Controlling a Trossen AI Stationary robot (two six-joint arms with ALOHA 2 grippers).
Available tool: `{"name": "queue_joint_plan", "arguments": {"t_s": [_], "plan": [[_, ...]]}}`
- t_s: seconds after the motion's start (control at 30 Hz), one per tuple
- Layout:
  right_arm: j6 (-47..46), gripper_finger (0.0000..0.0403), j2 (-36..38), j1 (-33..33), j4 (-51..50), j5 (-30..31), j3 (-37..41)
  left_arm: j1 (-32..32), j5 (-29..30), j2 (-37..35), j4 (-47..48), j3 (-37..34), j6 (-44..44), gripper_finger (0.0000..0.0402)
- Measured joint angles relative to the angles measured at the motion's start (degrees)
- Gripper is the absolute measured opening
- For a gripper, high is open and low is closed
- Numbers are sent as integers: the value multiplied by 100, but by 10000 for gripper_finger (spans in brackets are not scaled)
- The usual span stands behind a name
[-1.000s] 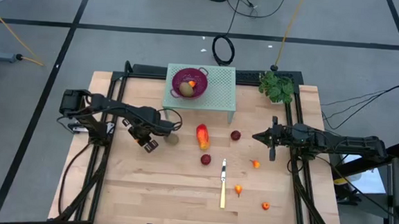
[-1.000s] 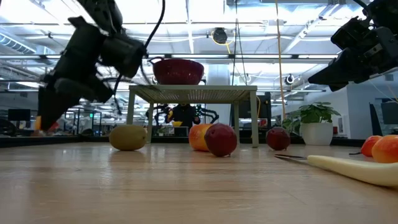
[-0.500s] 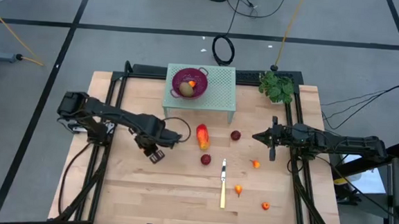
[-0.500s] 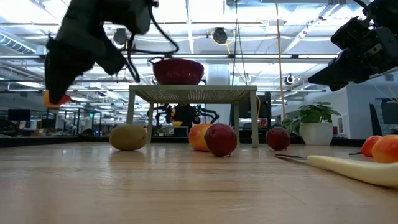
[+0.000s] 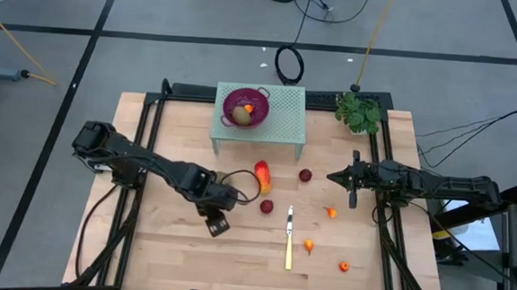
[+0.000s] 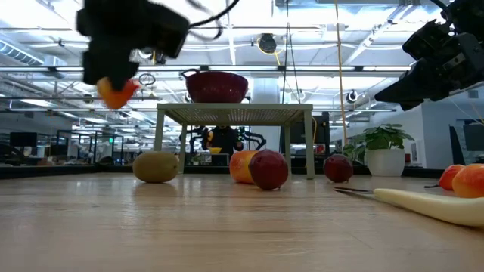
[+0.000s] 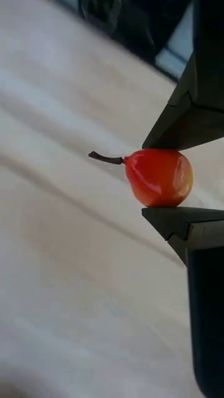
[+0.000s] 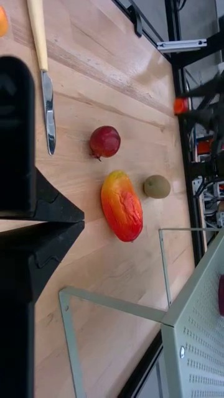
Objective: Pick & Place Fruit
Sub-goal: Put the pear into violet strainer bowl on the shelf
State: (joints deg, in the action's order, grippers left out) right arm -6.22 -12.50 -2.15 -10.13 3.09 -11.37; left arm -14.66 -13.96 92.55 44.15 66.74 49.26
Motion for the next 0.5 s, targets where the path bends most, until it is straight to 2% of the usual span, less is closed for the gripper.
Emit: {"name": "queue_joint_plan", "arguments": {"t_s": [0.27,0.5], "plan": [[0,4,0,-1,-1,-15,0,-20,33,0,-2023,0,-128,124],[0,4,-1,0,-2,-17,-1,-8,50,0,-3088,0,-652,124]]}}
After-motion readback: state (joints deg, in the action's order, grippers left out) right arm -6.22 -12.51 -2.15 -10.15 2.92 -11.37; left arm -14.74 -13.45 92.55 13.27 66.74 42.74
